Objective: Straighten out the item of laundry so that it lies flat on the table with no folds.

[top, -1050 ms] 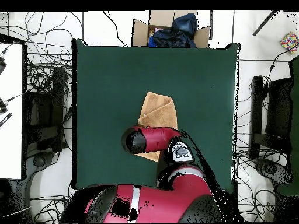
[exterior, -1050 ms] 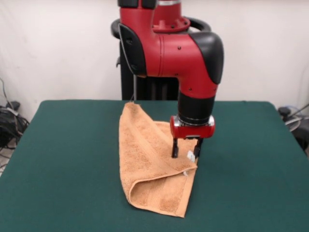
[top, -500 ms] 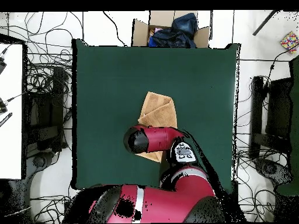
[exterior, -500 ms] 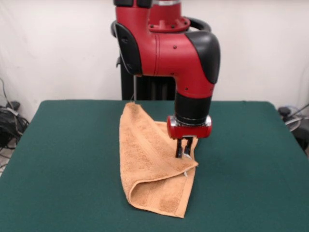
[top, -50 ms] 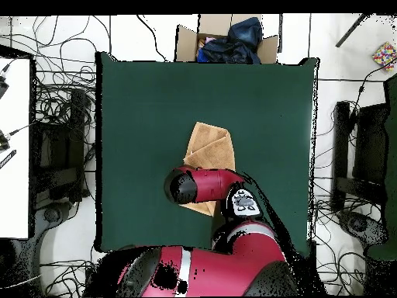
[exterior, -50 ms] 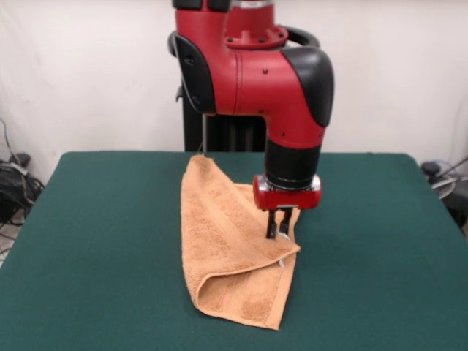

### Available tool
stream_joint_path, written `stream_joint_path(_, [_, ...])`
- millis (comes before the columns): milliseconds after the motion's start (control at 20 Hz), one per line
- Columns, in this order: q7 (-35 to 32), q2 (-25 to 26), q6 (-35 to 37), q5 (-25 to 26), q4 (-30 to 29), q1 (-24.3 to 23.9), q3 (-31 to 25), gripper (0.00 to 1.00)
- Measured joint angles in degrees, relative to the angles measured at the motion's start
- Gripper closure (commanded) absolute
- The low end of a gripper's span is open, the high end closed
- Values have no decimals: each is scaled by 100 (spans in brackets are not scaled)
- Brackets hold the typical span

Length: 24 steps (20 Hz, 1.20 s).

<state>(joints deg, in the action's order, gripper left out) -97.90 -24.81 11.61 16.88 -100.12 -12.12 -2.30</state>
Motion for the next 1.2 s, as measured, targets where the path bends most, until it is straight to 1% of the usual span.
stream_joint_path(600, [0,-23,0,0,-7,2,-1,100])
stream_joint_path(850, [0,-120,27,-20,-57,10,-2,100])
stream_joint_path(1200, [0,-676,454,-163,-239,52,0,100])
